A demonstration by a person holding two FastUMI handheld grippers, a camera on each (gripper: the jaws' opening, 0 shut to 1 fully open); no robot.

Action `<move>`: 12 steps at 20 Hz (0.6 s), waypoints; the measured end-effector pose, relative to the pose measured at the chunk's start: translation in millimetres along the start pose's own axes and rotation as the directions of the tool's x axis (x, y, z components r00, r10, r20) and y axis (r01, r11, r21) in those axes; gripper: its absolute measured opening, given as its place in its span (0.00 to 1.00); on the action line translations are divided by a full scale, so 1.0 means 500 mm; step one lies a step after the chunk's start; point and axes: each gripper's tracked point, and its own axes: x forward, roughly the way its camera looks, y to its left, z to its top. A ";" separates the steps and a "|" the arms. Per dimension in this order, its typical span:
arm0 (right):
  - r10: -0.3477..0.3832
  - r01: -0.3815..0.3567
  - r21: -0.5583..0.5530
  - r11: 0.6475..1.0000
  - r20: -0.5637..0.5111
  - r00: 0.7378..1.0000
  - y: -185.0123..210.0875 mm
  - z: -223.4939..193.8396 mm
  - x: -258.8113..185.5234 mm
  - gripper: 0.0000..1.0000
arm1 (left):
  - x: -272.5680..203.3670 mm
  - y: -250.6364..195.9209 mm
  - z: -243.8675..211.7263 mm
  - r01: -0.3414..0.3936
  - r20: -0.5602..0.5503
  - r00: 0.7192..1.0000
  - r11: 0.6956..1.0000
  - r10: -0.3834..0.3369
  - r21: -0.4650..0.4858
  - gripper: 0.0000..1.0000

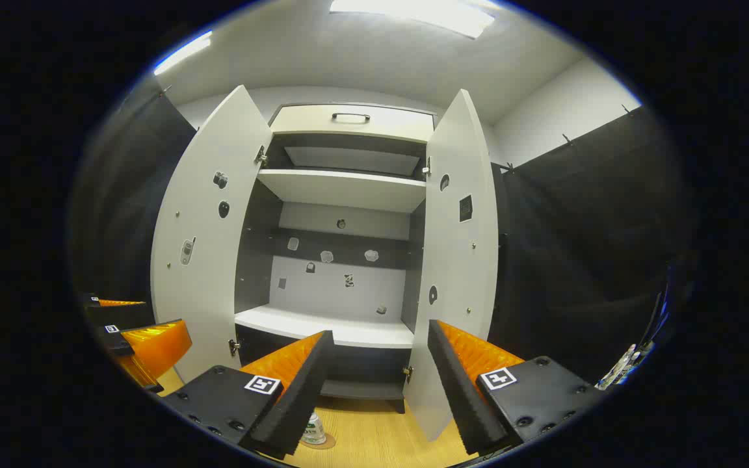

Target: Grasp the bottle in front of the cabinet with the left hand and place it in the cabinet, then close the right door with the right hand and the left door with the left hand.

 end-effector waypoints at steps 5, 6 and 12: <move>0.003 -0.003 0.012 1.000 -0.049 0.999 -0.009 -0.028 0.019 0.95 | 0.020 0.016 0.000 -0.043 -0.001 0.999 0.999 0.043 0.012 0.95; 0.005 -0.005 0.003 1.000 -0.049 0.999 -0.013 -0.028 0.024 0.95 | 0.024 0.026 0.006 -0.062 0.012 0.998 0.998 0.062 0.031 0.95; 0.020 -0.018 0.081 0.997 -0.018 1.000 -0.026 -0.009 0.041 0.95 | 0.040 0.060 0.034 -0.093 0.033 0.995 0.995 0.092 0.025 0.95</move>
